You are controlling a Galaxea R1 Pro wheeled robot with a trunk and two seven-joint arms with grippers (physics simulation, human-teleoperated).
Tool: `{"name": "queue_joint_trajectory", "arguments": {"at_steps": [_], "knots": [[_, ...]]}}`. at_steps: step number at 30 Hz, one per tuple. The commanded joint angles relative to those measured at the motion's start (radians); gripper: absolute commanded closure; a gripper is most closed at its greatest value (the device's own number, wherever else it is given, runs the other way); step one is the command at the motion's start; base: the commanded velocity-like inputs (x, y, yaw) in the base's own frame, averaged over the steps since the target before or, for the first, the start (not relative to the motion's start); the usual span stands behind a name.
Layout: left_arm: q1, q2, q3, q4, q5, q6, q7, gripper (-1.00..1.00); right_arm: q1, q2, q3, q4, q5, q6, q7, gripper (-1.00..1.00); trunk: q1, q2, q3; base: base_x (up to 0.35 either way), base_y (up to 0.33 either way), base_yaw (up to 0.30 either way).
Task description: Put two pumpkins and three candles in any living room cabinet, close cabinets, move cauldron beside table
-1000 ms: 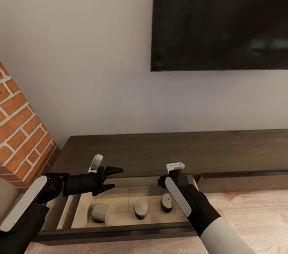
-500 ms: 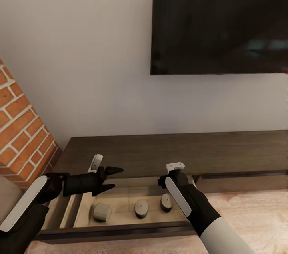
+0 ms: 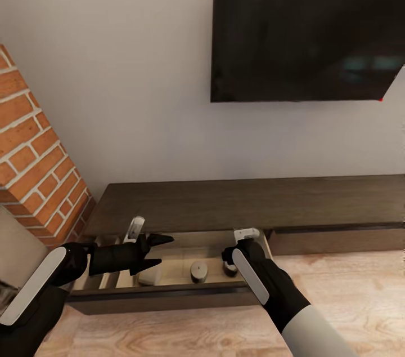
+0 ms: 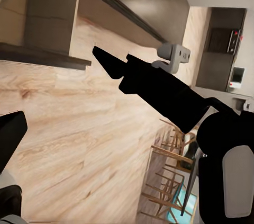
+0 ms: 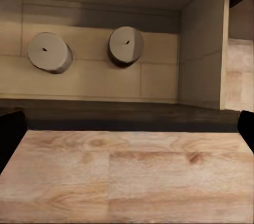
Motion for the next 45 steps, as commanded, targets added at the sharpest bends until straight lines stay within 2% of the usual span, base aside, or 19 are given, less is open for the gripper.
{"name": "queue_joint_trajectory", "arguments": {"at_steps": [1, 14, 17, 20, 21, 27, 28, 29, 31, 32, 34, 36, 38, 40, 45], "knots": [[-0.001, 0.001, -0.001, -0.001, 0.01, -0.001, 0.01, -1.0, -0.001, 0.0, 0.002, -0.001, -0.01, 0.001, -0.01, -1.0, -0.005, 0.007, 0.002, -0.31, 0.0, 0.0], [-0.001, -0.001, -0.003, 0.024, 0.004, -0.002, 0.014, -1.0, -0.001, 0.0, 0.002, -0.001, -0.01, 0.001, -0.01, -1.0, -0.054, 0.098, 0.043, -0.274, 0.0, 0.0], [-0.001, 0.0, -0.002, 0.034, -0.004, -0.002, 0.042, -1.0, -0.001, 0.0, 0.002, 0.0, -0.01, 0.001, -0.011, -1.0, -0.066, 0.119, 0.053, -0.263, 0.0, 0.0], [-0.001, -0.005, 0.007, 0.037, -0.023, -0.004, 0.149, -1.0, -0.001, 0.0, 0.002, 0.001, -0.009, 0.0, -0.011, -1.0, -0.077, 0.14, 0.062, -0.263, 0.0, 0.0], [-0.001, -0.008, 0.008, 0.037, -0.027, -0.006, 0.205, -1.0, -0.001, 0.0, 0.002, 0.001, -0.009, 0.0, -0.012, -1.0, -0.081, 0.147, 0.065, -0.26, 0.0, 0.0], [-0.008, -0.006, 0.008, 0.074, -0.039, -0.01, 0.454, -1.0, -0.001, 0.001, 0.002, 0.009, -0.009, -0.002, -0.012, -1.0, -0.104, 0.189, 0.084, -0.253, 0.0, 0.0], [-0.009, -0.007, 0.008, 0.079, -0.052, -0.01, 0.486, -1.0, -0.001, 0.001, 0.002, 0.009, -0.009, -0.002, -0.012, -1.0, -0.108, 0.196, 0.087, -0.249, 0.0, 0.0], [-0.01, -0.01, 0.008, 0.082, -0.081, -0.009, 0.512, -1.0, -0.001, 0.001, 0.002, 0.01, -0.009, -0.002, -0.012, -1.0, -0.112, 0.203, 0.09, -0.247, 0.0, 0.0], [-0.011, -0.02, 0.006, 0.085, -0.182, -0.009, 0.541, -1.0, -0.001, 0.002, 0.002, 0.011, -0.009, -0.002, -0.012, -1.0, -0.12, 0.217, 0.096, -0.242, 0.0, 0.0], [-0.012, -0.07, 0.006, 0.091, -0.385, -0.007, 0.556, -1.0, -0.001, 0.001, 0.002, 0.01, -0.009, -0.002, -0.01, -1.0, -0.12, 0.217, 0.096, -0.214, 0.0, 0.0], [-0.012, -0.105, 0.005, 0.093, -0.457, -0.005, 0.56, -1.0, -0.001, 0.001, 0.002, 0.008, -0.009, -0.002, -0.009, -1.0, -0.12, 0.217, 0.096, -0.203, 0.0, 0.0], [-0.013, -0.13, 0.003, 0.094, -0.49, -0.004, 0.562, -1.0, -0.001, 0.001, 0.002, 0.008, -0.009, -0.003, -0.007, -1.0, -0.12, 0.217, 0.096, -0.187, 0.0, 0.0], [-0.014, -0.142, 0.003, 0.094, -0.504, -0.003, 0.562, -1.0, -0.001, 0.001, 0.002, 0.008, -0.009, -0.003, -0.006, -1.0, -0.12, 0.217, 0.096, -0.179, 0.0, 0.0], [-0.014, -0.146, 0.003, 0.094, -0.509, -0.003, 0.561, -1.0, -0.001, 0.001, 0.002, 0.009, -0.009, -0.003, -0.006, -1.0, -0.12, 0.217, 0.096, -0.167, 0.0, 0.0], [-0.014, -0.149, 0.003, 0.094, -0.514, -0.004, 0.558, -1.0, -0.001, 0.001, 0.002, 0.009, -0.009, -0.003, -0.003, -1.0, -0.1, 0.182, 0.081, -0.127, 0.0, 0.0]]}}
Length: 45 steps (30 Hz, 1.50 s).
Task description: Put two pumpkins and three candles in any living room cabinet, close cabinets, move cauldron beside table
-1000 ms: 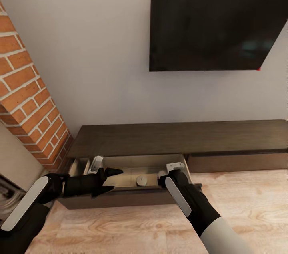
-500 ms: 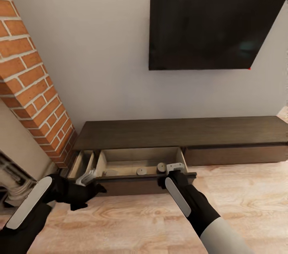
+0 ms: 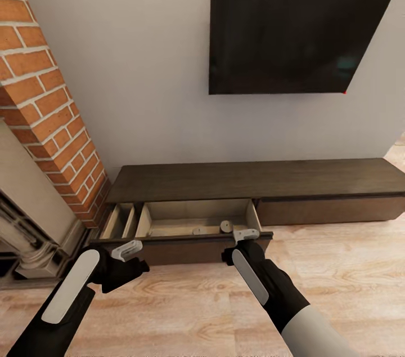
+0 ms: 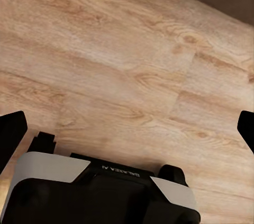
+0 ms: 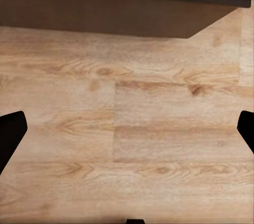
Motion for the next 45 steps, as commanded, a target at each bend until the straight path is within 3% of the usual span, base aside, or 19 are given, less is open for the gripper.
{"name": "queue_joint_trajectory", "arguments": {"at_steps": [1, 27, 29, 32, 33, 34, 35, 36, 37, 38, 39, 40, 41, 45], "knots": [[-0.001, 0.001, -0.001, -0.002, 0.008, 0.003, 0.01, -1.0, -0.001, 0.0, 0.002, -0.001, -0.01, 0.002, -0.01, -1.0, 0.004, -0.008, -0.004, -0.049, 0.0, 0.0], [0.0, 0.012, -0.003, 0.025, -0.004, -0.009, 0.007, -1.0, -0.001, 0.001, 0.006, -0.006, 0.002, -0.033, -0.014, -1.0, 0.103, -0.19, -0.086, -0.003, 0.0, 0.0], [0.0, 0.008, -0.004, 0.058, -0.064, -0.013, 0.004, -1.0, -0.001, 0.001, 0.006, -0.002, 0.003, -0.04, -0.013, -1.0, 0.111, -0.204, -0.092, 0.0, 0.0, 0.0], [0.0, -0.001, -0.019, 0.101, -0.257, -0.085, -0.059, -1.0, 0.001, -0.001, 0.005, -0.003, 0.004, -0.065, -0.011, -1.0, 0.123, -0.225, -0.101, 0.0, 0.0, 0.0], [0.0, -0.003, -0.047, 0.133, -0.362, -0.156, -0.142, -1.0, 0.003, -0.003, 0.006, 0.002, 0.003, -0.112, -0.009, -1.0, 0.126, -0.232, -0.104, 0.0, 0.0, 0.0], [0.0, -0.004, -0.059, 0.147, -0.395, -0.182, -0.176, -1.0, 0.003, -0.004, 0.008, 0.004, 0.002, -0.133, -0.009, -1.0, 0.13, -0.239, -0.108, 0.0, 0.0, 0.0], [0.001, -0.004, -0.097, 0.199, -0.486, -0.26, -0.287, -1.0, 0.004, -0.005, 0.02, 0.011, 0.002, -0.195, -0.008, -1.0, 0.134, -0.246, -0.111, 0.0, 0.0, 0.0], [0.001, -0.004, -0.118, 0.244, -0.54, -0.311, -0.357, -1.0, 0.008, -0.006, 0.031, 0.018, 0.001, -0.233, -0.008, -1.0, 0.138, -0.253, -0.114, 0.0, 0.0, 0.0], [0.001, -0.005, -0.126, 0.27, -0.566, -0.337, -0.388, -1.0, 0.01, -0.005, 0.037, 0.024, 0.001, -0.249, -0.007, -1.0, 0.142, -0.26, -0.117, 0.0, 0.0, 0.0], [0.001, -0.006, -0.142, 0.355, -0.634, -0.414, -0.462, -1.0, 0.013, -0.005, 0.06, 0.053, 0.002, -0.299, -0.007, -1.0, 0.146, -0.267, -0.12, 0.0, 0.0, 0.0], [0.001, -0.006, -0.145, 0.383, -0.653, -0.441, -0.481, -1.0, 0.014, -0.005, 0.069, 0.066, 0.002, -0.318, -0.007, -1.0, 0.149, -0.274, -0.123, 0.0, 0.0, 0.0], [0.002, -0.008, -0.151, 0.46, -0.691, -0.52, -0.522, -1.0, 0.014, -0.005, 0.1, 0.106, 0.002, -0.385, -0.006, -1.0, 0.153, -0.281, -0.126, 0.0, 0.0, 0.0], [0.002, -0.013, -0.154, 0.507, -0.707, -0.572, -0.539, -1.0, 0.014, -0.004, 0.124, 0.137, 0.001, -0.435, -0.006, -1.0, 0.157, -0.288, -0.129, 0.0, 0.0, 0.0], [0.002, -0.041, -0.165, 0.658, -0.738, -0.732, -0.583, -1.0, 0.014, -0.002, 0.224, 0.281, 0.0, -0.664, -0.006, -1.0, 0.172, -0.316, -0.142, 0.0, 0.0, 0.0]]}}
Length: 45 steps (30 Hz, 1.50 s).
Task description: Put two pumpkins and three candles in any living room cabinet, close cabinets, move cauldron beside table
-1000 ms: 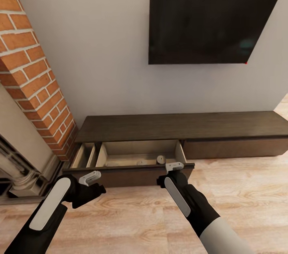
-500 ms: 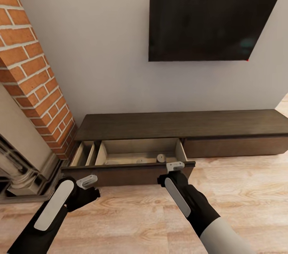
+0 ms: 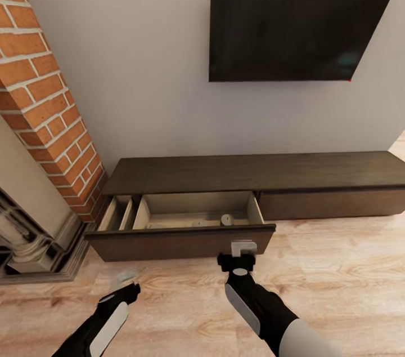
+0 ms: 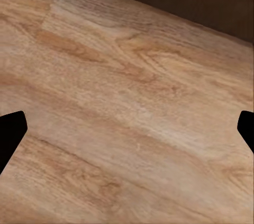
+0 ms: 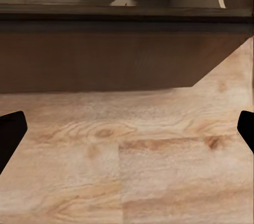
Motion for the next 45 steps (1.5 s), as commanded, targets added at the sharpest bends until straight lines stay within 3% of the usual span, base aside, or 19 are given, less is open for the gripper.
{"name": "queue_joint_trajectory", "arguments": {"at_steps": [1, 3, 13, 15, 19, 22, 25, 32, 37, 45], "knots": [[-0.001, -0.002, -0.013, 0.018, 0.002, -0.017, 0.002, -1.0, -0.001, 0.0, 0.021, 0.032, -0.004, -0.047, -0.008, -1.0, 0.004, -0.008, -0.004, 0.0, 0.0, 0.0], [-0.001, -0.005, -0.043, 0.038, -0.002, -0.038, -0.005, -1.0, -0.001, 0.0, 0.039, 0.08, -0.006, -0.12, -0.008, -1.0, 0.012, -0.022, -0.01, 0.0, 0.0, 0.0], [0.002, -0.008, -0.153, 0.052, -0.004, -0.145, -0.007, -1.0, 0.002, 0.002, 0.052, 0.15, -0.008, -0.236, 0.006, -1.0, 0.05, -0.092, -0.042, 0.0, 0.0, 0.0], [0.002, -0.008, -0.159, 0.052, -0.003, -0.165, -0.007, -1.0, 0.002, 0.002, 0.053, 0.185, -0.006, -0.276, 0.01, -1.0, 0.058, -0.106, -0.048, 0.0, 0.0, 0.0], [0.002, -0.008, -0.166, 0.052, -0.002, -0.213, -0.007, -1.0, 0.002, 0.003, 0.054, 0.29, -0.003, -0.357, 0.074, -1.0, 0.073, -0.134, -0.06, 0.0, 0.0, 0.0], [0.002, -0.013, -0.193, 0.051, -0.004, -0.229, -0.007, -1.0, 0.002, 0.004, 0.055, 0.35, -0.001, -0.41, 0.13, -1.0, 0.084, -0.155, -0.07, 0.0, 0.0, 0.0], [0.0, -0.038, -0.229, 0.039, -0.008, -0.241, -0.007, -1.0, 0.002, 0.004, 0.055, 0.371, 0.002, -0.434, 0.15, -1.0, 0.096, -0.176, -0.079, 0.0, 0.0, 0.0], [-0.002, -0.054, -0.24, 0.038, -0.076, -0.285, -0.007, -1.0, 0.002, 0.003, 0.054, 0.376, 0.003, -0.451, 0.176, -1.0, 0.123, -0.225, -0.101, 0.0, 0.0, 0.0], [-0.001, -0.055, -0.242, 0.036, -0.085, -0.296, -0.007, -1.0, 0.002, -0.001, 0.053, 0.379, -0.004, -0.599, 0.182, -1.0, 0.142, -0.26, -0.117, 0.0, 0.0, 0.0], [-0.002, -0.054, -0.244, 0.036, -0.108, -0.331, -0.009, -1.0, 0.002, 0.003, 0.055, 0.411, 0.005, -0.653, 0.187, -1.0, 0.173, -0.316, -0.142, 0.0, 0.0, 0.0]]}}
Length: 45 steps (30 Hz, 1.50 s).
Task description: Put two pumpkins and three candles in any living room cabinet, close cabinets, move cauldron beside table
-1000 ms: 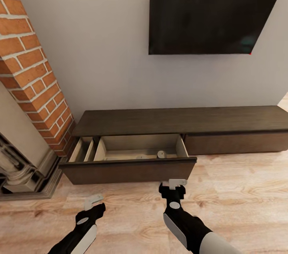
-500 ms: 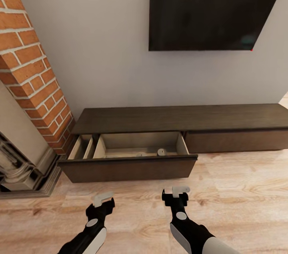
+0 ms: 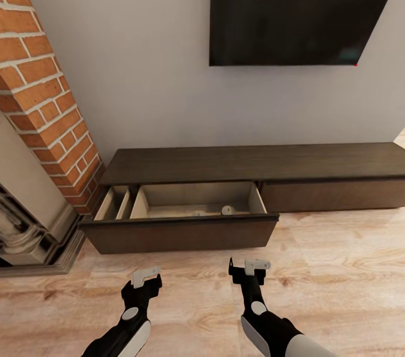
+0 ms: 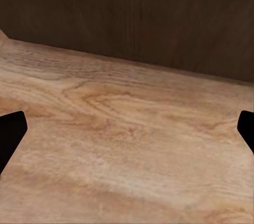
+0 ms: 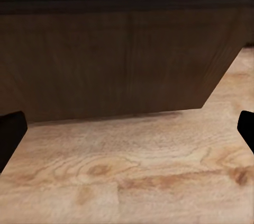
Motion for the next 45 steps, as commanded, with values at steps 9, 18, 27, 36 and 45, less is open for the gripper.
{"name": "queue_joint_trajectory", "arguments": {"at_steps": [9, 18, 27, 36, 45], "knots": [[-0.001, 0.0, -0.009, -0.007, -0.059, -0.046, 0.006, -1.0, -0.001, 0.0, 0.011, 0.003, 0.011, -0.081, 0.0, -1.0, 0.034, -0.064, -0.029, 0.0, 0.0, 0.0], [-0.001, -0.001, -0.013, -0.026, -0.082, -0.048, 0.007, -1.0, -0.001, 0.001, 0.013, 0.078, 0.054, -0.192, 0.02, -1.0, 0.069, -0.127, -0.057, 0.0, 0.0, 0.0], [-0.001, -0.001, -0.076, -0.041, -0.084, -0.048, 0.01, -1.0, -0.001, 0.0, 0.013, 0.087, 0.058, -0.198, 0.023, -1.0, 0.103, -0.19, -0.085, 0.0, 0.0, 0.0], [0.0, 0.0, -0.081, -0.044, -0.084, -0.055, 0.01, -1.0, -0.001, -0.002, 0.013, 0.09, 0.054, -0.202, 0.084, -1.0, 0.138, -0.253, -0.114, 0.0, 0.0, 0.0], [0.0, 0.001, -0.081, -0.044, -0.084, -0.079, 0.01, -1.0, -0.001, -0.002, 0.013, 0.091, 0.05, -0.202, 0.09, -1.0, 0.172, -0.316, -0.142, 0.0, 0.0, 0.0]]}}
